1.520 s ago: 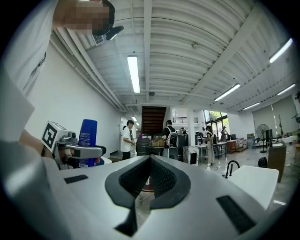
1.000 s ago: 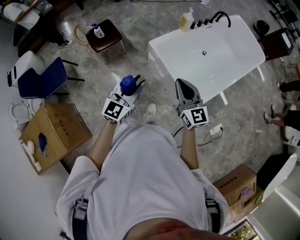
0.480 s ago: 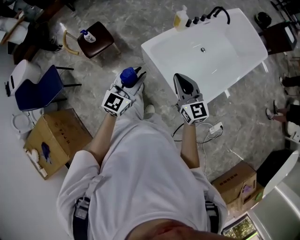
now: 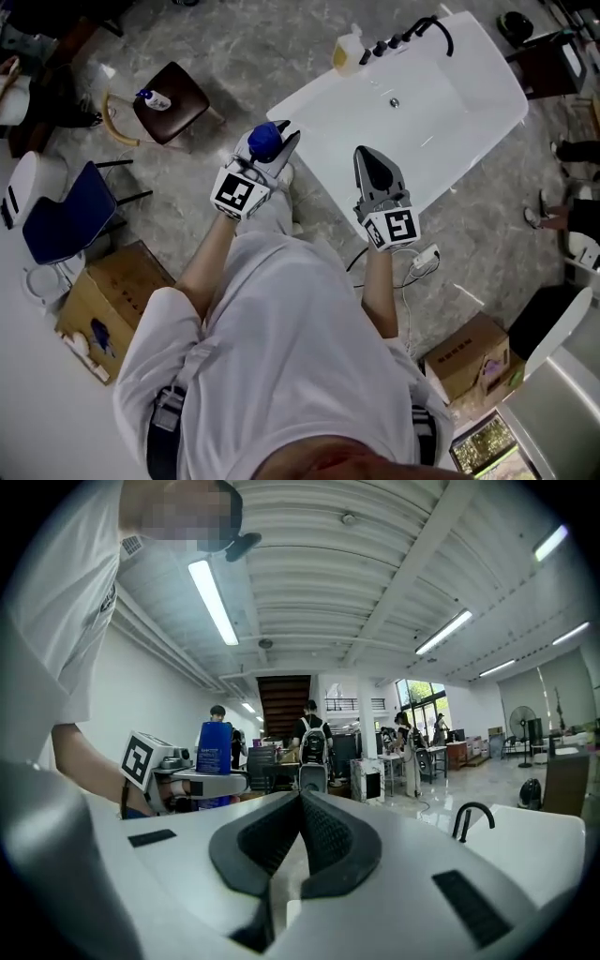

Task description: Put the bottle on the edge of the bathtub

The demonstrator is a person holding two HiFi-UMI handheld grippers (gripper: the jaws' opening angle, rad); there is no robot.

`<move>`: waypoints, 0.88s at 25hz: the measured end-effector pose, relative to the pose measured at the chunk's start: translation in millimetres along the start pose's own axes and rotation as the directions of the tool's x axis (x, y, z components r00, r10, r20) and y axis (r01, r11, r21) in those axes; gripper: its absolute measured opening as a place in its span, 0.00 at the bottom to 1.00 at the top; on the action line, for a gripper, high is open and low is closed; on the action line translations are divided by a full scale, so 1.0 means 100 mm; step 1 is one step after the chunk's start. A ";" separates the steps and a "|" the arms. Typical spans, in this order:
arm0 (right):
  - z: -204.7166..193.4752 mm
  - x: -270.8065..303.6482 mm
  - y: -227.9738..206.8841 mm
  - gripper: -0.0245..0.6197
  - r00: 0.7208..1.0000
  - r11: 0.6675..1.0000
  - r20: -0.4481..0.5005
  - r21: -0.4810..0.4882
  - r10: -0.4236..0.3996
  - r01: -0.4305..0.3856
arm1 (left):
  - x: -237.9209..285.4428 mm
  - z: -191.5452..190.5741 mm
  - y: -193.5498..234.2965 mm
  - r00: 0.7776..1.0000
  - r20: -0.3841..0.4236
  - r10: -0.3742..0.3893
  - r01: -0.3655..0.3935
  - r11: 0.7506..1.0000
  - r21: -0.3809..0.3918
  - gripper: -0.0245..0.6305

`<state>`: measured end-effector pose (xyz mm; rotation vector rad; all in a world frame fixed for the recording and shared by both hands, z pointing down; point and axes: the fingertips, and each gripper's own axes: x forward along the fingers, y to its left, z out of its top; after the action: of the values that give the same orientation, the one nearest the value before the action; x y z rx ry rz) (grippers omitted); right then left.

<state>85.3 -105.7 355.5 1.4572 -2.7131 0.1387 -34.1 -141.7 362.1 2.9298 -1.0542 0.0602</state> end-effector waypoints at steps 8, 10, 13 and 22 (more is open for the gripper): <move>-0.02 0.78 -0.45 0.04 0.995 0.994 0.032 -0.043 -0.099 0.100 | 0.86 0.01 0.67 0.990 0.091 -0.103 0.104 0.995 -0.006 0.18; -0.09 0.95 -0.57 0.04 0.992 0.992 0.030 -0.036 -0.123 0.124 | 1.04 -0.06 0.80 0.988 0.088 -0.128 0.127 0.992 0.014 0.18; -0.20 1.14 -0.72 0.04 0.989 0.989 0.020 -0.025 -0.145 0.146 | 1.24 -0.24 0.93 0.985 0.053 -0.161 0.155 0.983 0.098 0.18; -0.82 1.50 -1.26 0.04 0.986 0.986 0.013 -0.012 -0.164 0.164 | 1.77 -1.11 1.23 0.985 -0.009 -0.172 0.171 0.973 0.155 0.18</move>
<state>108.4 -290.7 458.0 1.6747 -2.5828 0.1049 21.2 -344.5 482.5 3.1498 -0.8273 0.1377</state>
